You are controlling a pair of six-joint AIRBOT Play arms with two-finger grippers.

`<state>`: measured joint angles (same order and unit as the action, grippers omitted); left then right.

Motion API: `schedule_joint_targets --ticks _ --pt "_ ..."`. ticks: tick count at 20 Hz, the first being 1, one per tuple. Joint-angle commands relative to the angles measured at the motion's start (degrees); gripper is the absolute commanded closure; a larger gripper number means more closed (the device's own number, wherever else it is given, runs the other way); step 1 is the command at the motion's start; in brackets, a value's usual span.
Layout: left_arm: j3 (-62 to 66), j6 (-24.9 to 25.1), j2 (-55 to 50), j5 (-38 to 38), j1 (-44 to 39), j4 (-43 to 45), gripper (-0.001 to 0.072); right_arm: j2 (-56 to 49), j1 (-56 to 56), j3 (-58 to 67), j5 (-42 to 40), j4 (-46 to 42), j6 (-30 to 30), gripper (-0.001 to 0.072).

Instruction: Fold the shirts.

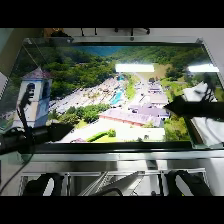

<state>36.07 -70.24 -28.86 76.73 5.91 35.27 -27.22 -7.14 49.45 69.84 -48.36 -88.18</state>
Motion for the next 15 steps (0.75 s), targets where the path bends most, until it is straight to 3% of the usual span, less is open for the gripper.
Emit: schedule_joint_targets --ticks 1,3,6,15 --pt "-11.21 -3.39 9.31 -4.0 -5.09 -0.44 0.0689 6.21 12.92 -10.91 -7.63 0.31 1.77 0.0693" --pt "-12.15 -3.76 12.74 -4.44 -6.82 -0.42 0.0689 6.14 14.88 -11.34 -7.72 0.39 4.44 0.0693" --pt "-13.05 -6.43 16.76 -5.77 -7.52 -0.35 0.0688 6.25 15.45 -11.39 -5.18 1.6 3.98 0.0693" --pt "-14.58 -6.82 20.74 -7.69 -7.54 -0.39 0.0688 6.25 15.45 -11.39 -4.7 1.7 4.0 0.0693"
